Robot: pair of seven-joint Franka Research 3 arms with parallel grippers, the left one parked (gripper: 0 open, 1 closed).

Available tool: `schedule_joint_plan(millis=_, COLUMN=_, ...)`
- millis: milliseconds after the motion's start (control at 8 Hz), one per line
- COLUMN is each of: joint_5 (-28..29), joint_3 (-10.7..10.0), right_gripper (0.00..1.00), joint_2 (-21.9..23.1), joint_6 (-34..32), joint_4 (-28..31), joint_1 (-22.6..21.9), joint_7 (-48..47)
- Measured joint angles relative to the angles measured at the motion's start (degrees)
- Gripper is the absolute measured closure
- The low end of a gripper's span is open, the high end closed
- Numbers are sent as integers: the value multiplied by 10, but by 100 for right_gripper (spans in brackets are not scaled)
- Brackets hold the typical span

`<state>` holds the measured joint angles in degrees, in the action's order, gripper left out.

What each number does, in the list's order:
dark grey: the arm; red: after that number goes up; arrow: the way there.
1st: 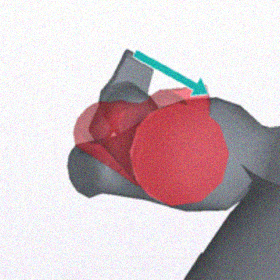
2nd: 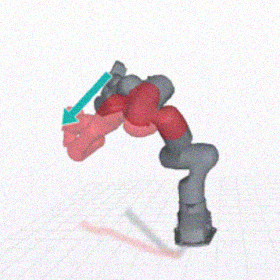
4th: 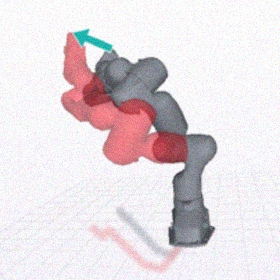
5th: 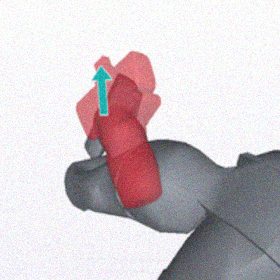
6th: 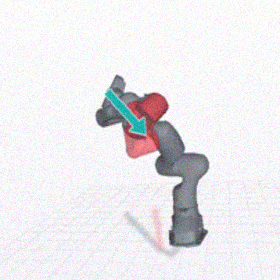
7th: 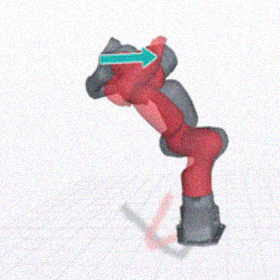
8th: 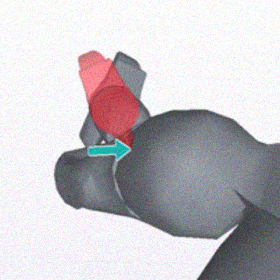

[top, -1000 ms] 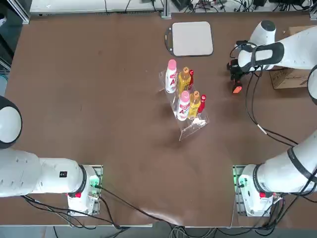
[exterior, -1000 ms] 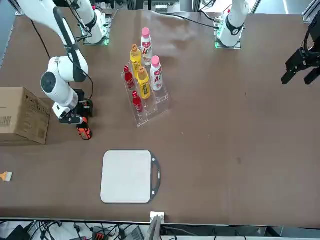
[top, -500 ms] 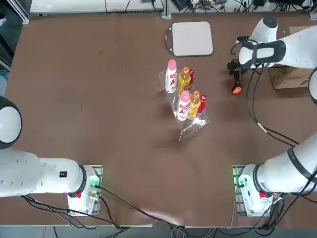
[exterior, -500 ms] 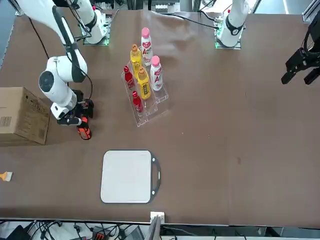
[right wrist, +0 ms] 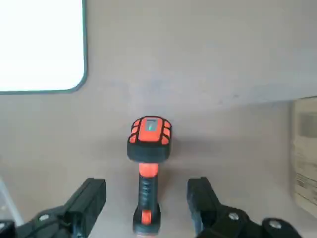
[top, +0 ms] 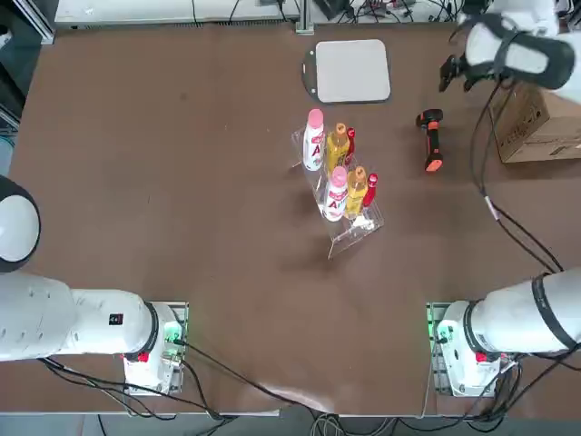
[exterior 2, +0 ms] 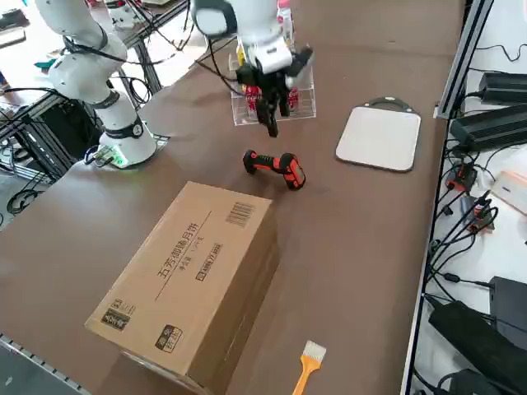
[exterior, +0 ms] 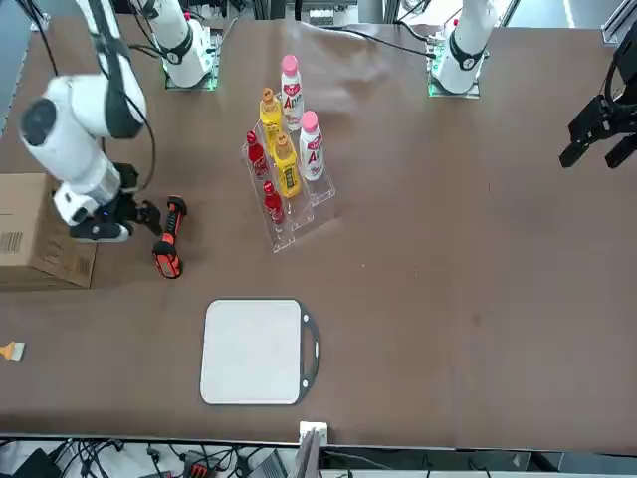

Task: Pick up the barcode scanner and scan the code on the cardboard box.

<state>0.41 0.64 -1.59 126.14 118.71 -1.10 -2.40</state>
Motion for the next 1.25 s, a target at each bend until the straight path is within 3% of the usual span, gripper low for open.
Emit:
schedule_joint_plan(millis=250, joint_5=0, joint_3=-3, right_gripper=0, joint_2=22, joint_6=-157, joint_4=-120, joint_1=11, joint_7=0)
schedule_joint_plan(millis=500, joint_5=0, joint_3=-4, right_gripper=0, joint_2=16, joint_6=-252, joint_4=-212, joint_1=17, joint_7=0)
schedule_joint_plan(millis=750, joint_5=0, joint_3=-4, right_gripper=0, joint_2=-3, joint_6=-297, joint_4=-257, joint_1=18, joint_7=0)
schedule_joint_plan(millis=1250, joint_5=0, joint_3=-1, right_gripper=0, joint_2=-25, joint_6=-301, joint_4=-271, joint_1=17, joint_7=0)
